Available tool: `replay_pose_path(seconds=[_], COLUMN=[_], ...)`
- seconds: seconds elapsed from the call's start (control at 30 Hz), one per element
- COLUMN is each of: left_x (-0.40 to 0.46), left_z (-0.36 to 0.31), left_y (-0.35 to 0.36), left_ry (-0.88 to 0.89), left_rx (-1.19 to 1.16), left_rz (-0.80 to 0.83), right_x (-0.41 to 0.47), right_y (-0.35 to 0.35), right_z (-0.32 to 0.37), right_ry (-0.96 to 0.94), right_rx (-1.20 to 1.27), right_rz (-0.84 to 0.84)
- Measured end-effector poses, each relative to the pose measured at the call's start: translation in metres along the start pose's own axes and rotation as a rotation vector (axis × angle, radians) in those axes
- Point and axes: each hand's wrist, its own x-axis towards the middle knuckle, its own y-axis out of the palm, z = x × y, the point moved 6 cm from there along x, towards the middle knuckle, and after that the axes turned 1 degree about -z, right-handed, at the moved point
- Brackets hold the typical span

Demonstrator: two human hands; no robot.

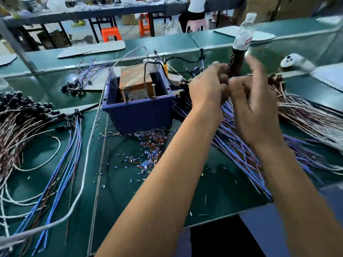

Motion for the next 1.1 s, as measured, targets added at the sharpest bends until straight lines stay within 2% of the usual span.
replay_pose_path(seconds=[0.07, 0.17, 0.27, 0.33, 0.4, 0.53, 0.57, 0.63, 0.73, 0.83, 1.0, 1.1], left_x=[0.005, 0.015, 0.026, 0.031, 0.038, 0.056, 0.058, 0.061, 0.061, 0.052, 0.002, -0.025], left_z=[-0.005, -0.015, -0.021, -0.024, -0.022, -0.019, -0.018, -0.013, -0.007, -0.005, -0.016, -0.022], left_y=[0.006, 0.014, 0.021, 0.018, 0.012, 0.006, 0.006, 0.003, -0.002, -0.007, -0.020, -0.054], left_ry=[0.002, 0.024, 0.034, 0.053, 0.080, 0.356, 0.412, 0.461, 0.487, 0.519, 0.623, 0.500], left_rx=[-0.133, -0.314, -0.347, -0.243, -0.010, 0.914, 1.064, 1.219, 1.320, 1.315, 1.088, 1.161], left_rz=[-0.006, 0.022, 0.041, 0.004, -0.067, -0.206, -0.211, -0.204, -0.206, -0.181, 0.127, 0.271], right_x=[-0.001, -0.001, 0.001, 0.002, 0.003, -0.010, -0.014, -0.021, -0.026, -0.024, -0.027, -0.038], right_y=[-0.005, -0.013, -0.038, -0.058, -0.068, -0.053, -0.048, -0.041, -0.033, -0.030, -0.006, 0.037], right_z=[-0.003, -0.010, -0.017, -0.020, -0.024, -0.045, -0.050, -0.059, -0.066, -0.062, -0.022, 0.017], right_ry=[0.025, 0.079, 0.062, 0.054, 0.055, 0.130, 0.155, 0.221, 0.302, 0.309, 0.191, 0.073], right_rx=[-0.108, 0.027, -0.029, -0.090, -0.164, -0.416, -0.455, -0.483, -0.477, -0.485, -0.392, -0.347], right_rz=[0.060, 0.133, 0.051, -0.033, -0.033, 0.089, 0.105, 0.138, 0.173, 0.145, 0.072, 0.145])
